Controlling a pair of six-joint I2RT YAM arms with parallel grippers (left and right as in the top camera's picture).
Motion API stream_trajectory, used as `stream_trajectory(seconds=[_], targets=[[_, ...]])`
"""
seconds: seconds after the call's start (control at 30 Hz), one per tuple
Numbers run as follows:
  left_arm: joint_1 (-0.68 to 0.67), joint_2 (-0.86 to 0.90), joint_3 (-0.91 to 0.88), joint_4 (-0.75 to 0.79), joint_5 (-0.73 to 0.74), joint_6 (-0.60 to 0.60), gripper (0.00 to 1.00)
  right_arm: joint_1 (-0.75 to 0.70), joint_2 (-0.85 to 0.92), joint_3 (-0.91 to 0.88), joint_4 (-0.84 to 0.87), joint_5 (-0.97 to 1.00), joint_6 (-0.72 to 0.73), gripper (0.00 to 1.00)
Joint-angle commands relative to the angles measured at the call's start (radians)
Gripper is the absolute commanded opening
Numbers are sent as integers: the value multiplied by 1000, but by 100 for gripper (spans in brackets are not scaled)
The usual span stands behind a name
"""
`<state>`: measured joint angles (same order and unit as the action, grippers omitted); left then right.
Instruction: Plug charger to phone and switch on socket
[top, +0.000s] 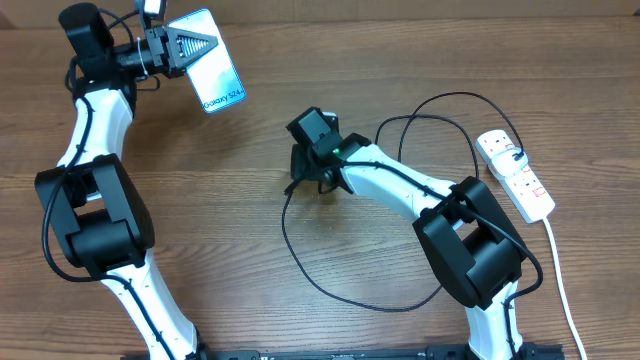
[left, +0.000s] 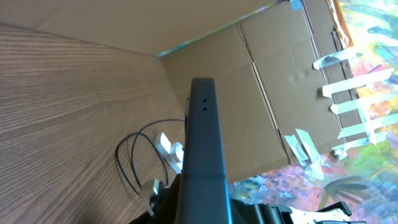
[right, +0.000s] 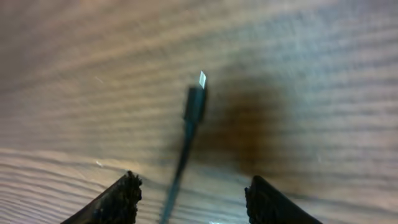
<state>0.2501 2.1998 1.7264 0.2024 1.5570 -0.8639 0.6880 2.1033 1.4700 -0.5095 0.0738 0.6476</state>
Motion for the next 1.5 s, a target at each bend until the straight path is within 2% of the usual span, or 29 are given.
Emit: stream_trajectory(seconds=[0.0, 0.4, 0.57, 0.87, 1.03, 1.13, 1.3, 1.47], targets=[[-4, -14, 10, 3, 23, 12, 4, 8, 0, 39, 11, 53, 19, 52], [-3, -14, 10, 3, 23, 11, 5, 106, 78, 39, 14, 233, 15, 44], [-3, -14, 10, -7, 23, 11, 4, 107, 130, 40, 7, 245, 10, 41], [-3, -14, 10, -43, 23, 11, 4, 101, 149, 57, -71, 223, 24, 19], [-3, -14, 10, -50, 23, 11, 4, 60, 149, 57, -62, 94, 3, 9], [-3, -14, 10, -56, 23, 8, 4, 19, 142, 57, -46, -69, -55, 4], [-3, -14, 10, -157, 22, -4, 4, -56, 77, 57, -119, -277, -87, 4], [-14, -14, 10, -192, 23, -4, 4, -100, -47, 57, -197, -493, -219, 4]])
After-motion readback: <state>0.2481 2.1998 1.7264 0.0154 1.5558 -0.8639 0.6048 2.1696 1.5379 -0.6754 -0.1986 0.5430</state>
